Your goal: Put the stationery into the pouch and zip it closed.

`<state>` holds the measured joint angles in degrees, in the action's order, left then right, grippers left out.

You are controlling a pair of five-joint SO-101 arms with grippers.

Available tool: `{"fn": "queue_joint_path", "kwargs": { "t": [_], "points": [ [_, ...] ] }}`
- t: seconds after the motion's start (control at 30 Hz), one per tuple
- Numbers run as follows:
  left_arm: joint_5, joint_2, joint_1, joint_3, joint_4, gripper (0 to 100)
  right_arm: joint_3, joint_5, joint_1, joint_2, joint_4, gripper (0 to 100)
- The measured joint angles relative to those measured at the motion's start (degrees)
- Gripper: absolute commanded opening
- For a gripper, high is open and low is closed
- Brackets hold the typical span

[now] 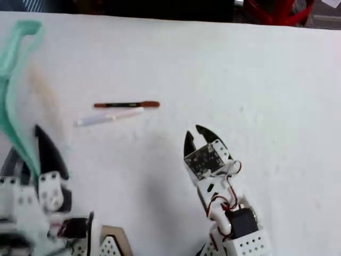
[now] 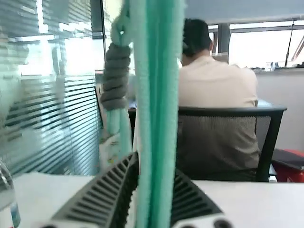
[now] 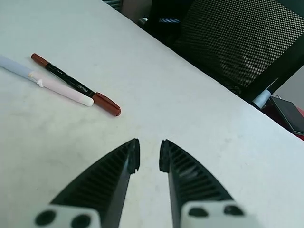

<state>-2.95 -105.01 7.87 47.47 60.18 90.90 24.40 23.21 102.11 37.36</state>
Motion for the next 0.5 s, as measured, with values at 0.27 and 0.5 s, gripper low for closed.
{"fn": "queue_joint_path", "kwargs": {
  "t": [0.27,0.5],
  "points": [
    [7.9,0.4,5.1,15.2,-2.0,2,-0.2,0.0,0.1,0.0,1.7,7.3],
    [12.0,0.6,6.5,20.6,-2.3,2,-9.7,0.7,8.8,-1.7,13.3,7.3]
  ]
}}
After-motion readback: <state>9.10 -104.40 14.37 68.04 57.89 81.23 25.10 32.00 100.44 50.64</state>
